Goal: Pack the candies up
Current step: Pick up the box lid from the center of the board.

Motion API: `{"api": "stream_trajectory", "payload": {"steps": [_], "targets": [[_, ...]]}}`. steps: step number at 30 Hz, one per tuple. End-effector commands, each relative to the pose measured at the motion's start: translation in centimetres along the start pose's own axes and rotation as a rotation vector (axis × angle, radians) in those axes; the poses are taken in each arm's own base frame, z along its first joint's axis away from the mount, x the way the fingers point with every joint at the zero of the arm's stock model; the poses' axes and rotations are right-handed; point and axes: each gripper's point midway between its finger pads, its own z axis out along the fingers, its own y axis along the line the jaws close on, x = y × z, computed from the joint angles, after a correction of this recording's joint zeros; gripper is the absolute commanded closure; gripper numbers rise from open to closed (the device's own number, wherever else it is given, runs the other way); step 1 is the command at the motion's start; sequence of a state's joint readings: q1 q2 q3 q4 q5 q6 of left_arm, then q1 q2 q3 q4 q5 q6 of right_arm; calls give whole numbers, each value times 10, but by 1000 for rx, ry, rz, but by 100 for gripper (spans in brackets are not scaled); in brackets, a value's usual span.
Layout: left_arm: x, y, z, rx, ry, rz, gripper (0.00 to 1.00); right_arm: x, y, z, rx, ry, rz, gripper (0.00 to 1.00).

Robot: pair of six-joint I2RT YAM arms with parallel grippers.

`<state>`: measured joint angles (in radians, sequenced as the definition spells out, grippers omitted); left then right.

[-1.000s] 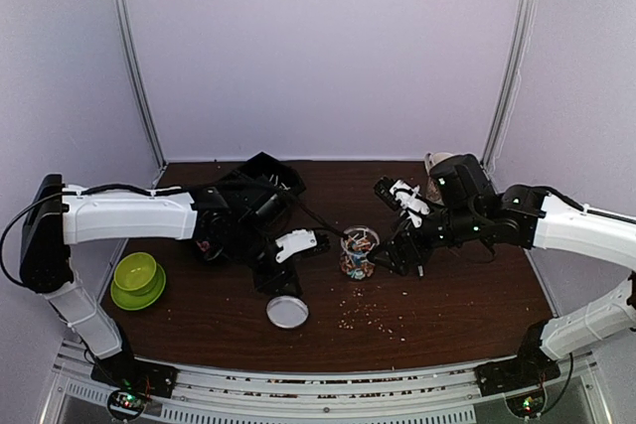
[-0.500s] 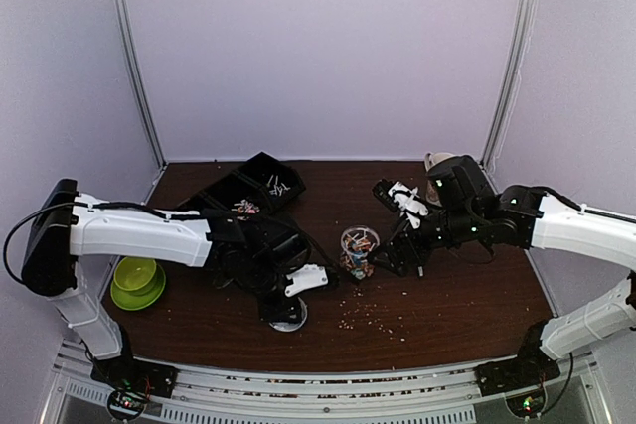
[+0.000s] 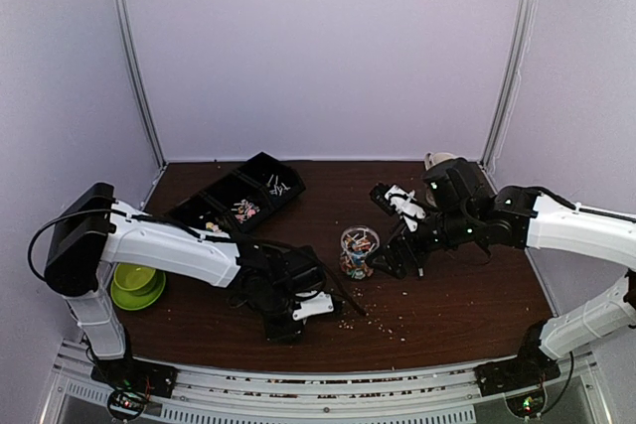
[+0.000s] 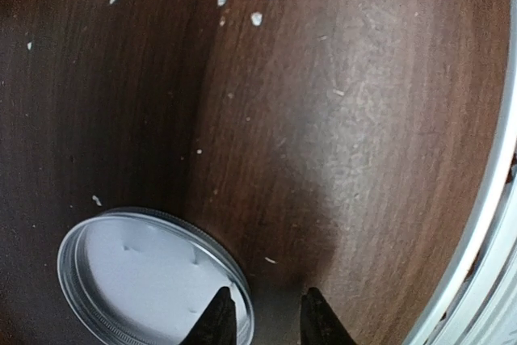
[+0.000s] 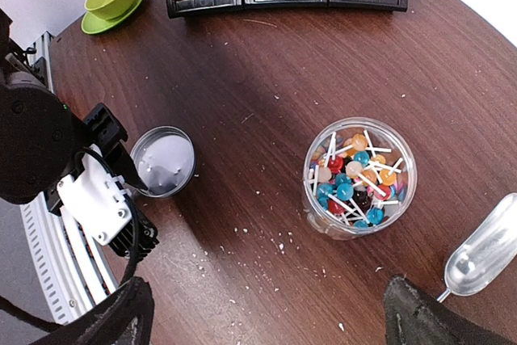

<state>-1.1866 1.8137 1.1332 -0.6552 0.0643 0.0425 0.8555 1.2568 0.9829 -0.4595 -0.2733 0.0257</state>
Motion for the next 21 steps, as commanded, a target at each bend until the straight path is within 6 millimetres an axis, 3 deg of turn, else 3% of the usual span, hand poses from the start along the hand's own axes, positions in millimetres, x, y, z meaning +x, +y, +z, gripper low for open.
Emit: {"api": "stream_trajectory", "payload": {"steps": [1,7,16,21], "targets": [[4,9,12,-45,16,-11,73,-8,1,-3,8,-13,-8,0],[5,9,15,-44,17,-14,78,-7,2,-4,8,-10,-10,1],[5,6,16,-28,17,-12,100,-8,-2,-9,32,-27,-25,0],[-1,4,9,-16,-2,-6,100,-11,5,-15,8,-57,-70,1]]}}
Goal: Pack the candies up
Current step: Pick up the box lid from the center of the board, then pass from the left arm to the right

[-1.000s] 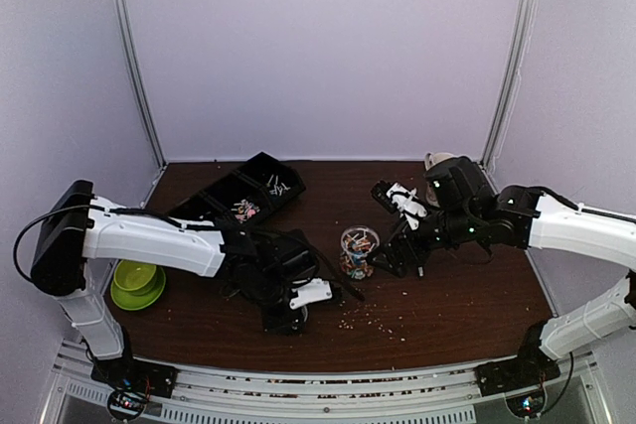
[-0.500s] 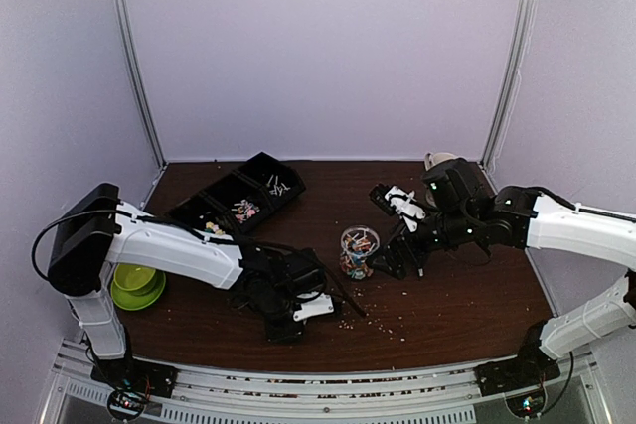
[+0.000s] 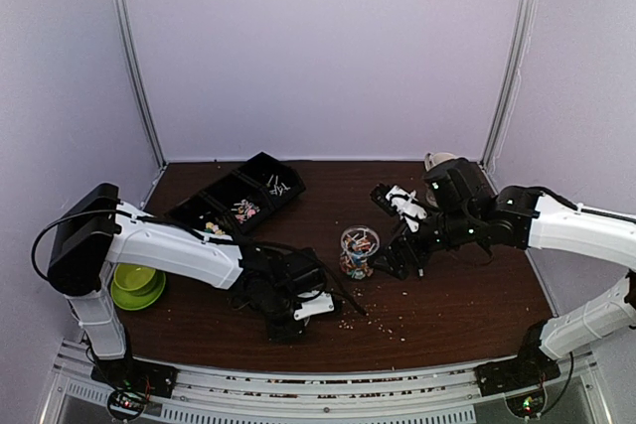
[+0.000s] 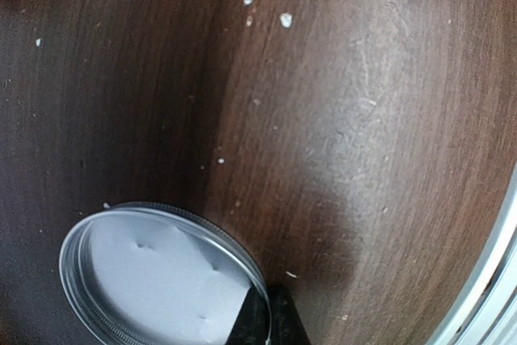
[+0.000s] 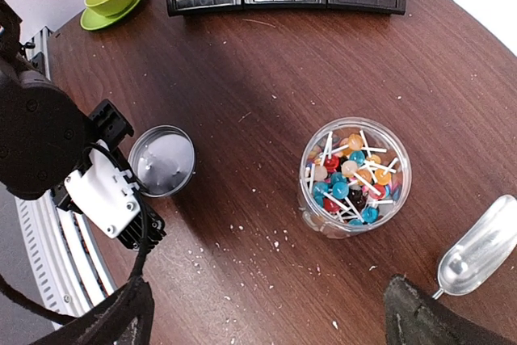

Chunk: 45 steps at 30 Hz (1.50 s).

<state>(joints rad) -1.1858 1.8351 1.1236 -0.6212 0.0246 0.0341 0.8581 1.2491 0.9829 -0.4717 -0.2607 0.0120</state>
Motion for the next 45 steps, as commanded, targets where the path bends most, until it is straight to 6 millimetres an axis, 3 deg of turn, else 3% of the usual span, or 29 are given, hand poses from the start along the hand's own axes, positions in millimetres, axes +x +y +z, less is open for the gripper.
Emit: {"api": "stream_trajectory", "payload": {"steps": [1,4,13,20,24,27,31,38,45], "targets": [[-3,-4,-2,24,-13,4,100,-15,8,-15,-8,-84,-70,0],[-13,-6,-18,54,-66,-1,100,-21,19,-25,-26,-137,-124,1],[-45,-19,-99,254,-334,-22,100,-37,66,-62,-194,-356,-314,0],[-56,-44,-146,463,-470,26,100,-25,102,-72,-299,-453,-604,0],[-59,-59,-161,556,-508,63,100,-5,125,-64,-303,-420,-842,1],[-62,-65,-170,601,-533,85,100,-2,129,-53,-311,-340,-898,0],[-65,-70,-179,639,-556,114,100,7,143,-40,-367,-248,-983,8],[-67,-76,-186,682,-570,137,100,13,164,-21,-401,-228,-1047,16],[-69,-82,-190,735,-582,160,100,13,167,-12,-391,-202,-1058,42]]}}
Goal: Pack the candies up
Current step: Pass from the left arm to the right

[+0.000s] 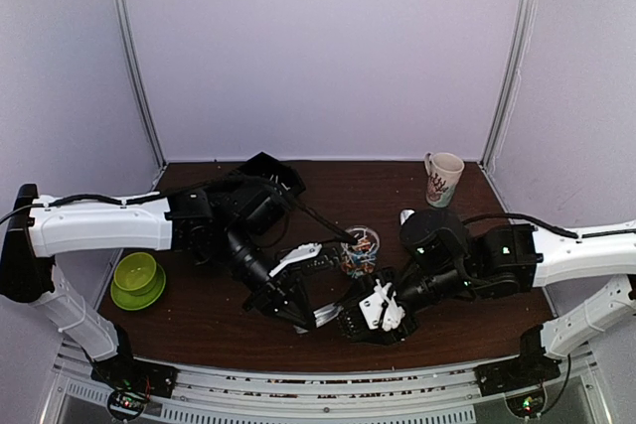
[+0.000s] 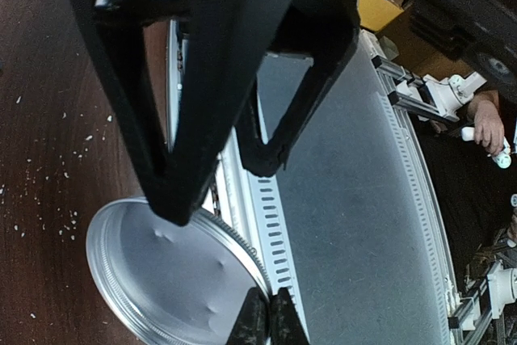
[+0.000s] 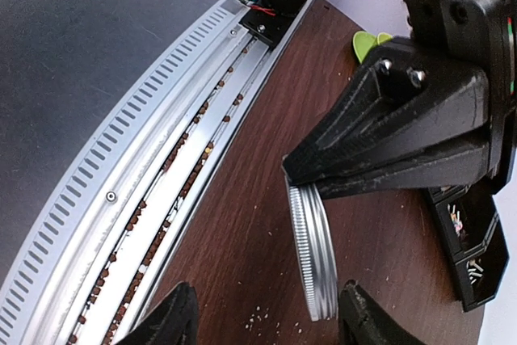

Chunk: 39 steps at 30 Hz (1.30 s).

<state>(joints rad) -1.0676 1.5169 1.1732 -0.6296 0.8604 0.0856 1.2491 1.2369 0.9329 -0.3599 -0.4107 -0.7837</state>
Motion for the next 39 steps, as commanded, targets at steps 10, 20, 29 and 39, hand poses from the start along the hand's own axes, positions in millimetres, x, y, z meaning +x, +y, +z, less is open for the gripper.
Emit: {"api": "stream_trajectory", "payload": {"steps": [10,20,29,39], "targets": [[-12,-10,0,86,-28,54,100,-2,-18,9,73,36,-1,58],[-11,-12,0,101,-30,59,100,-1,-19,9,78,43,1,73],[-8,-12,2,110,-26,54,100,-5,-11,8,32,24,-6,78],[-7,-12,2,108,-25,55,100,-12,-2,6,-22,-6,-9,82]]}}
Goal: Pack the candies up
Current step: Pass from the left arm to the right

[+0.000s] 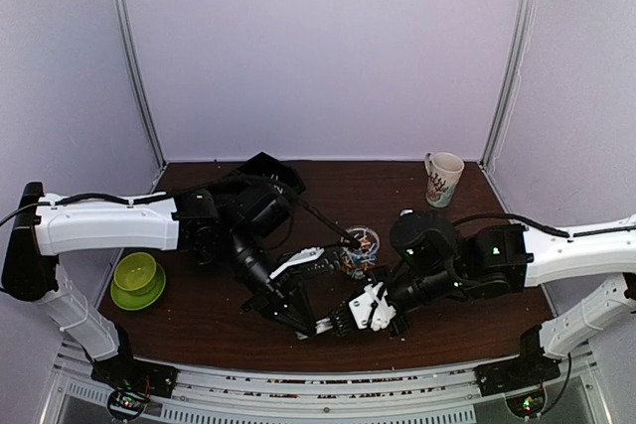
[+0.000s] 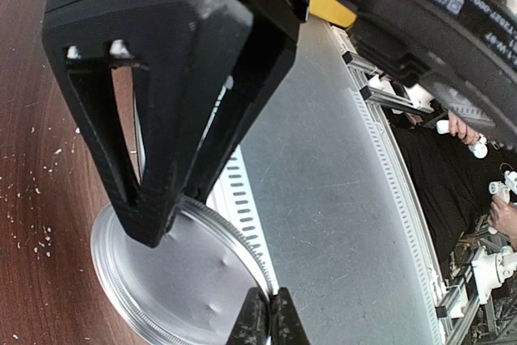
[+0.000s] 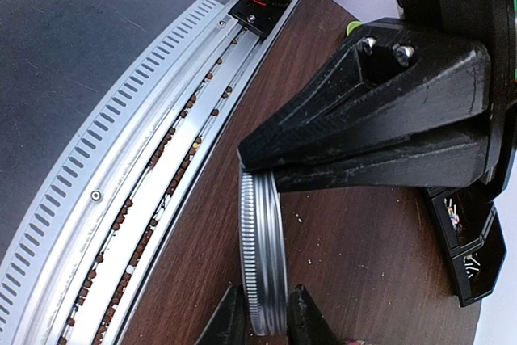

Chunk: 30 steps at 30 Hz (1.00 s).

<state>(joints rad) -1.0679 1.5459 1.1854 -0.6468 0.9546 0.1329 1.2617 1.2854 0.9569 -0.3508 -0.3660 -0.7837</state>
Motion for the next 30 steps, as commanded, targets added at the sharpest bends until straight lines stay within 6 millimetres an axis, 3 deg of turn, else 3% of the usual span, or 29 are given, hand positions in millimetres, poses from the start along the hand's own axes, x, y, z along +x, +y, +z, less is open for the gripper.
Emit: {"api": "stream_trajectory", "payload": {"steps": [1,7,15,18,20,23,30], "targets": [[-8,-1,-2,12,-22,37,100,-14,3,-5,-35,-42,-6,82],[-8,-2,-2,17,-23,38,100,-16,5,-5,-48,-45,-4,85],[-9,1,-3,-3,-21,42,89,-16,7,-4,-64,-42,2,88],[-10,2,-5,-26,-22,52,77,-17,8,-4,-74,-39,6,90],[-12,4,-9,-65,-23,70,60,-17,9,-3,-88,-36,17,91],[-15,9,-20,-133,-33,84,46,-15,9,-1,-99,-25,51,91],[-20,34,-76,-411,-85,95,33,-5,-1,2,-138,-37,242,93]]}}
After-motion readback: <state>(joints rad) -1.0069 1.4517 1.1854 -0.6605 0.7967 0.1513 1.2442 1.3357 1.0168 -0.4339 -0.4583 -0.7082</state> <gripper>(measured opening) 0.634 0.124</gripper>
